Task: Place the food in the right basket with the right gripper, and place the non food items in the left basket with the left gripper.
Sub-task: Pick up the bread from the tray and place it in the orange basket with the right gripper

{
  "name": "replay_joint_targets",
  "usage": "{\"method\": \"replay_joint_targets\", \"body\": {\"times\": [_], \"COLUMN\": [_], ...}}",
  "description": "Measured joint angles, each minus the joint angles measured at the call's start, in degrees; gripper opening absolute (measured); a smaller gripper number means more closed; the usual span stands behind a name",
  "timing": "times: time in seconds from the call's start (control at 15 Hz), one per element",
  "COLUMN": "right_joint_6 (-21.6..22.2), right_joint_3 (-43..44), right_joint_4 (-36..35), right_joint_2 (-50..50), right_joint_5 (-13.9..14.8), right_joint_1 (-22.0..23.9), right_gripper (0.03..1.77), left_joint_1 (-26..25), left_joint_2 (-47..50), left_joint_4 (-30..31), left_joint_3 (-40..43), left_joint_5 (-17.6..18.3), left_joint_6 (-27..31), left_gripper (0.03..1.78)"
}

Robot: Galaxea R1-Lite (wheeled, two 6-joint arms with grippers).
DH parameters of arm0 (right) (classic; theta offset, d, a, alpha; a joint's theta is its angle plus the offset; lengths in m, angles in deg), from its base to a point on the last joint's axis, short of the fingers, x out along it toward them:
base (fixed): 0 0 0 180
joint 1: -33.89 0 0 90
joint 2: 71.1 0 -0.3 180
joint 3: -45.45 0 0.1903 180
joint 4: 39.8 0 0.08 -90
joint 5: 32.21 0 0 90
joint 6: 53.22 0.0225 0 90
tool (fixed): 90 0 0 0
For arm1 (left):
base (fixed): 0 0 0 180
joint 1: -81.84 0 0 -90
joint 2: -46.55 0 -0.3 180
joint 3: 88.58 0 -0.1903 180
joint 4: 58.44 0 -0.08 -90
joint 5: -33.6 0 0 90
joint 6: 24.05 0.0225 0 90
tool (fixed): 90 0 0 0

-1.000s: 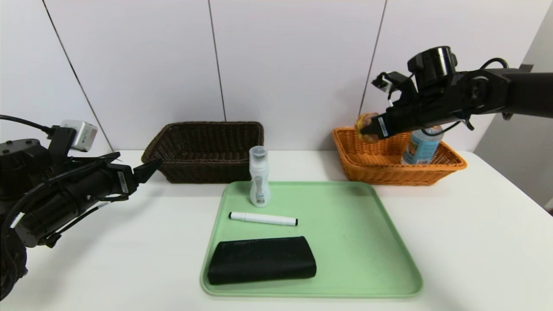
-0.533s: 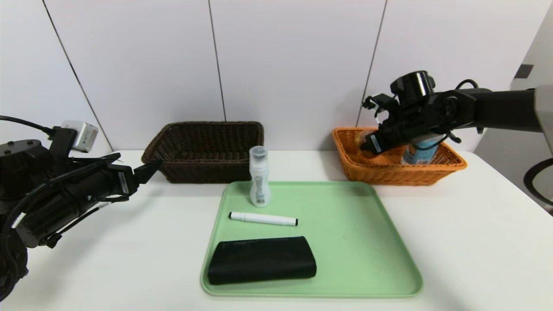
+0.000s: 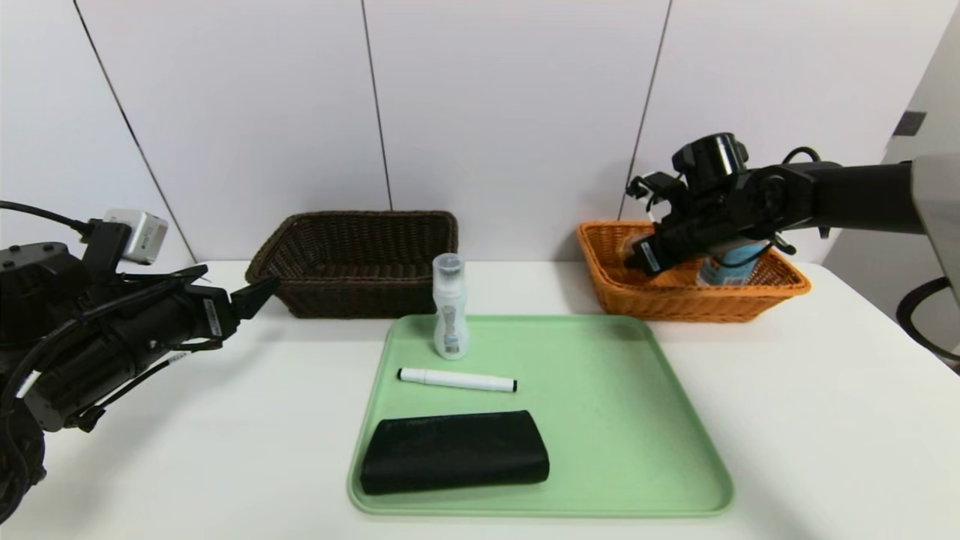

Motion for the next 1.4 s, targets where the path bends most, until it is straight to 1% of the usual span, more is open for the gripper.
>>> {"method": "replay_joint_targets", "body": {"times": [0.13, 0.27, 0.4, 0.67, 1.07, 1.2, 1.4], "right_joint_6": [0.05, 0.27, 0.27, 0.27, 0.44, 0.46, 0.61], "right_joint_3": [-0.05, -0.02, -0.02, -0.11, -0.66, -0.71, -0.71], "right_joint_4": [-0.26, -0.80, -0.85, -0.83, -0.69, -0.87, -0.91], "right_joint_2": [0.02, 0.09, 0.05, -0.28, -1.35, -2.16, -4.77], "right_joint_5": [1.30, 1.55, 1.57, 1.60, 1.79, 1.77, 1.72], "right_joint_1": [-0.02, -0.02, -0.06, -0.22, -0.59, -0.63, -0.63], "right_gripper": [0.87, 1.07, 1.22, 1.42, 1.58, 1.61, 1.64], "left_joint_1": [0.00, 0.00, 0.00, 0.00, 0.00, 0.00, -0.02], "left_joint_2": [0.24, 0.55, 0.77, 1.16, 1.82, 1.82, 1.84], "left_joint_4": [0.00, -0.02, -0.05, -0.02, 0.01, 0.06, 0.06], "left_joint_3": [0.15, 0.26, 0.39, 0.80, 1.60, 1.57, 1.55], "left_joint_5": [-0.05, -0.05, -0.09, -0.20, -0.39, -1.44, -1.88], "left_joint_6": [0.00, 0.00, -0.05, -0.09, -0.11, -0.11, -0.17], "left_gripper": [1.69, 1.69, 1.69, 1.69, 1.69, 1.69, 1.69]}}
